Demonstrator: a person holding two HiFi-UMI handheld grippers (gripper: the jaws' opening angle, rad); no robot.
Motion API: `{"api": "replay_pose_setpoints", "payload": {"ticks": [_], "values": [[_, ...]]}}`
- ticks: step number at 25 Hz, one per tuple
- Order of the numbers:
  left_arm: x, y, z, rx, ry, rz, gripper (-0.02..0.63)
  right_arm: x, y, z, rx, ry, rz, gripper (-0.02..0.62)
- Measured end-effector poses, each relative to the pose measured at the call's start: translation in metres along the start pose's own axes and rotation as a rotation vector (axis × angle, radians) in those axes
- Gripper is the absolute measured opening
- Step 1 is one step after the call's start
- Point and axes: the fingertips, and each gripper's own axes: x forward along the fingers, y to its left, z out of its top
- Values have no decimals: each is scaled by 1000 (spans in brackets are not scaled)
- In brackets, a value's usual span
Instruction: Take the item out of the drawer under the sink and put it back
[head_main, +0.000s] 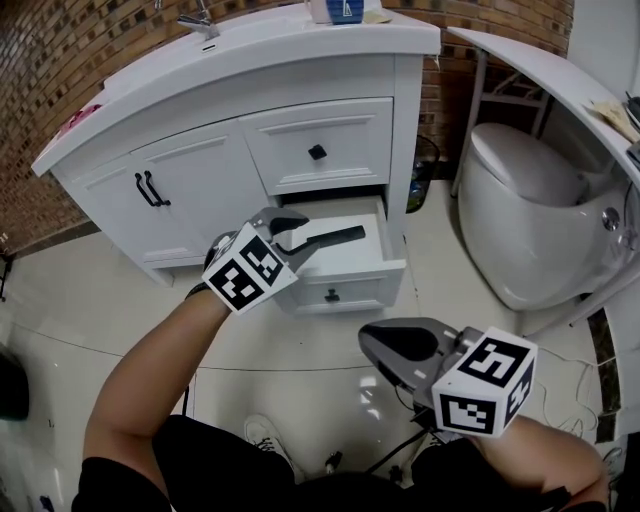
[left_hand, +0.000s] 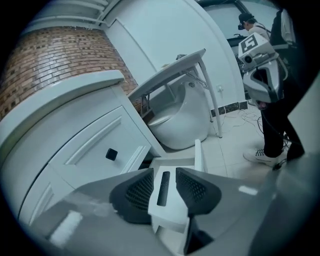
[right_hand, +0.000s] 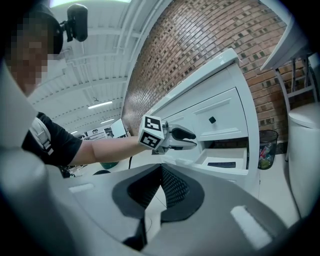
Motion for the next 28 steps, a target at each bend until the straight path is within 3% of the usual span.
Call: {"api": "replay_pose_setpoints", "payload": {"ticks": [9, 14, 18, 24, 28], "values": [[79, 16, -22, 69, 65, -113, 180, 3, -17, -6, 31, 22, -6, 2], [119, 23, -54, 23, 170, -203, 195, 3, -20, -3, 41, 19, -5, 3], [140, 28, -68, -27, 174, -233, 195, 8, -26, -4, 41, 26, -4, 3], [165, 11, -85, -19, 215, -320, 244, 12, -34, -12, 75, 56, 5, 3], [180, 14, -90, -6, 217, -335, 245, 10, -38, -9, 86, 46, 2, 3]]}}
